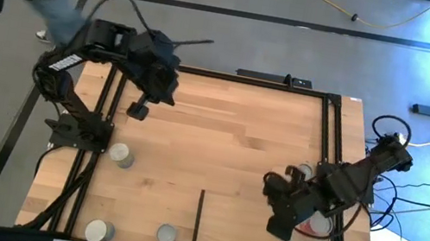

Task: Pick and place cans onto a shelf
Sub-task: Put the top canned cherries on the shelf

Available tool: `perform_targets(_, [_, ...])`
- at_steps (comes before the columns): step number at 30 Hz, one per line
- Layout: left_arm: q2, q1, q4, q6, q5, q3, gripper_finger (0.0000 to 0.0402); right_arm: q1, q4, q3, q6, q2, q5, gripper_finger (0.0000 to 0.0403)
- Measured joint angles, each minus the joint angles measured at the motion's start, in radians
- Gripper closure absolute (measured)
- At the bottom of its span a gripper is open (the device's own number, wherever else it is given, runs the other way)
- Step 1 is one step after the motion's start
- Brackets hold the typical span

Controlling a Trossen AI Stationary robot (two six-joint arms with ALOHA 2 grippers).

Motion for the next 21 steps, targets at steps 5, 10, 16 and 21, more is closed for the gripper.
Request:
perform_targets(5, [-0.082, 0.028, 0.001, -0.044, 0.088, -0.007, 0.0401, -0.031, -0.054, 0.074, -0.092, -0.006, 0.170, 0.0398])
perform_targets(10, [-0.184, 0.034, 0.010, -0.102, 0.067, -0.129, 0.0401, -0.123, -0.110, 0.074, -0.222, -0.054, 0.182, 0.0398])
perform_targets(16, [-0.366, 0.043, 0.139, -0.217, -0.011, -0.420, 0.0401, -0.219, -0.115, 0.071, -0.366, -0.158, 0.185, 0.0398])
perform_targets(21, [-0.531, 0.068, 0.216, -0.426, -0.060, -0.622, 0.0401, -0.270, -0.107, -0.005, -0.392, -0.264, 0.204, 0.0398])
